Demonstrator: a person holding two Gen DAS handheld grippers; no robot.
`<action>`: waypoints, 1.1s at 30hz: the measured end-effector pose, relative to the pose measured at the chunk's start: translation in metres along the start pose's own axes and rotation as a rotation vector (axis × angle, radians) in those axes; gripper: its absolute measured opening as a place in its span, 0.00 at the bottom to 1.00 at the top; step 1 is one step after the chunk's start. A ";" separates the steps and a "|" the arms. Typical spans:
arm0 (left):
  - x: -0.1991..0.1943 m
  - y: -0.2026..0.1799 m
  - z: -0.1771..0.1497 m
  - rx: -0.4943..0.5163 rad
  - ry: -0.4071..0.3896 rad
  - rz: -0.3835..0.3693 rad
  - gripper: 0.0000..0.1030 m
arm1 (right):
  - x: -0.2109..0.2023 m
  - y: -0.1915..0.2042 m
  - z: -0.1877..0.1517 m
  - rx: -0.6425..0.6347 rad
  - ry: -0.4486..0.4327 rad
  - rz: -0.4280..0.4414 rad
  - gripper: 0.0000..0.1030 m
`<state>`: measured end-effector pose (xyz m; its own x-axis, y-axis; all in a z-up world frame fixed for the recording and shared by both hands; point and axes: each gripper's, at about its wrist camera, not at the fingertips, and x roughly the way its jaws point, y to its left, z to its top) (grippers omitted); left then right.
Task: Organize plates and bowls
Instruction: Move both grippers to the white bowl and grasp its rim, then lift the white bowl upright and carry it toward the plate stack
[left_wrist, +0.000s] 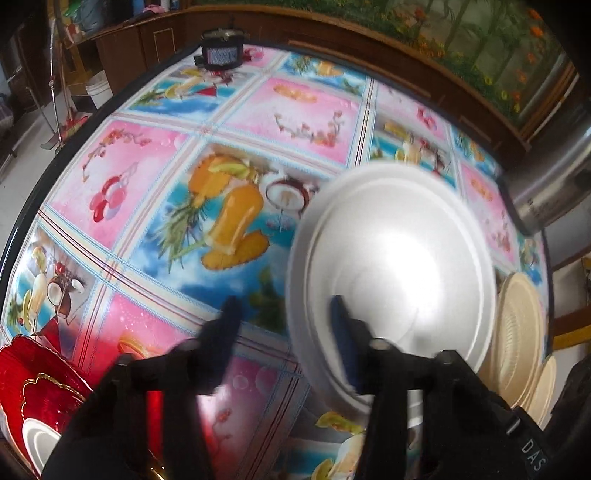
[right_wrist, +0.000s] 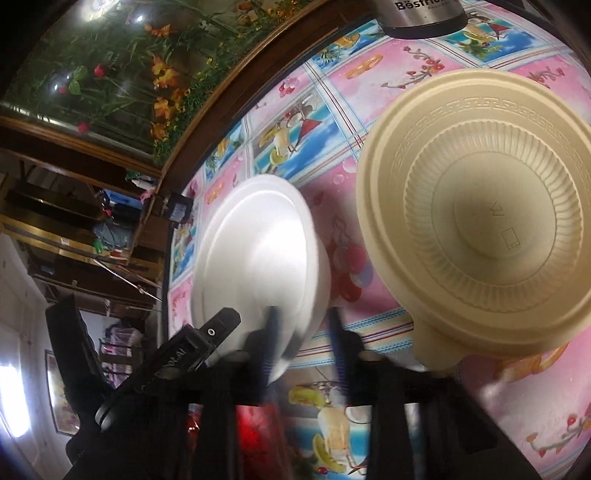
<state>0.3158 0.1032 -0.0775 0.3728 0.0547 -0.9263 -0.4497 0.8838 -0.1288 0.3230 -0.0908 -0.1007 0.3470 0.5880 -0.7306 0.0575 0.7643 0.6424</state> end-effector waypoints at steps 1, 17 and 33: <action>0.001 0.000 -0.001 0.007 0.004 0.004 0.24 | 0.000 0.000 -0.001 -0.004 0.000 -0.007 0.12; -0.053 -0.003 -0.060 0.114 -0.094 -0.002 0.15 | -0.053 -0.003 -0.047 -0.093 -0.050 -0.008 0.08; -0.089 -0.020 -0.163 0.233 -0.129 -0.074 0.15 | -0.135 -0.054 -0.125 -0.104 -0.119 -0.039 0.08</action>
<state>0.1592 0.0050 -0.0504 0.5047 0.0314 -0.8627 -0.2237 0.9700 -0.0955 0.1562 -0.1781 -0.0654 0.4552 0.5269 -0.7178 -0.0226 0.8127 0.5822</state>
